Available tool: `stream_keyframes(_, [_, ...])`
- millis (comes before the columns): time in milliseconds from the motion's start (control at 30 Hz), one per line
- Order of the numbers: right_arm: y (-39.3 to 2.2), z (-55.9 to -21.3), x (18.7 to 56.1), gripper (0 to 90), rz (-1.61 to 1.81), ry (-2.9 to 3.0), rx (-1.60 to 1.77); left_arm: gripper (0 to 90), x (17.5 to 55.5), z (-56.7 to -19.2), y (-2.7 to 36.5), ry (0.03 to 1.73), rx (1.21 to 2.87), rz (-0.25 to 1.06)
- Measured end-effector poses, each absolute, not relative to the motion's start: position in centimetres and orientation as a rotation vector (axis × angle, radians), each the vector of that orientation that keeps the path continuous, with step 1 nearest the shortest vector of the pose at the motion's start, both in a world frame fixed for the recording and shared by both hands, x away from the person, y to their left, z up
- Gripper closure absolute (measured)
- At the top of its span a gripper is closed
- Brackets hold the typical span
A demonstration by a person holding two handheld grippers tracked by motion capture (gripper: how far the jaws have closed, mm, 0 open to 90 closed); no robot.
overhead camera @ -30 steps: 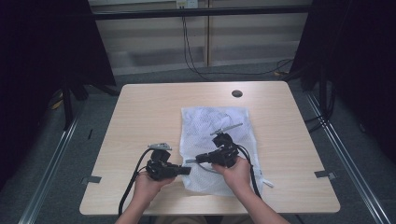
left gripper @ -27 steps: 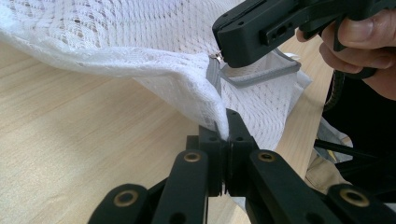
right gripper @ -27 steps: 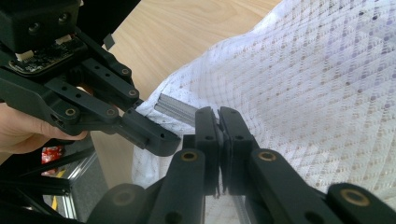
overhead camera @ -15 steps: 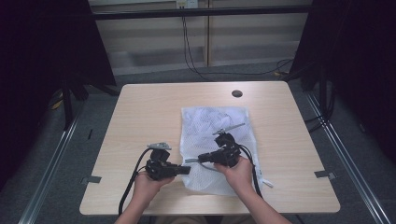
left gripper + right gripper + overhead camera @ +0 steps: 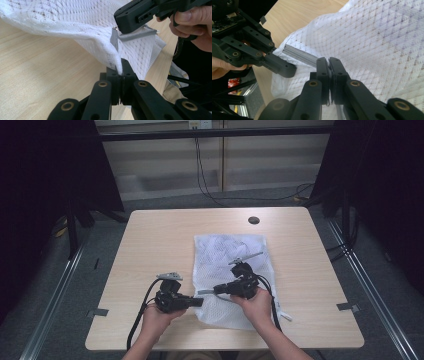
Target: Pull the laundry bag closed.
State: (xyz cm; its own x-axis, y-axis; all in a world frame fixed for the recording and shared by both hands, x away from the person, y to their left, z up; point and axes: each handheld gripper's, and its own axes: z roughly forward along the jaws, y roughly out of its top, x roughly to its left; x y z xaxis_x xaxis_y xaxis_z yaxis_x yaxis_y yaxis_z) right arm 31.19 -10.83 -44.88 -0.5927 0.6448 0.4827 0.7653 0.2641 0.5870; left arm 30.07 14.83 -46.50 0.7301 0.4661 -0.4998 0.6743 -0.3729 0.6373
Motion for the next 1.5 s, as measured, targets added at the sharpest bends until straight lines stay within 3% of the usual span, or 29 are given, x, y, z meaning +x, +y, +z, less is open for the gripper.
stream_keyframes(1500, [-11.86,-44.94,31.18,87.2,-1.218,-2.381,-1.353,88.7,30.01,-46.52,14.72,0.867,2.033,-0.297])
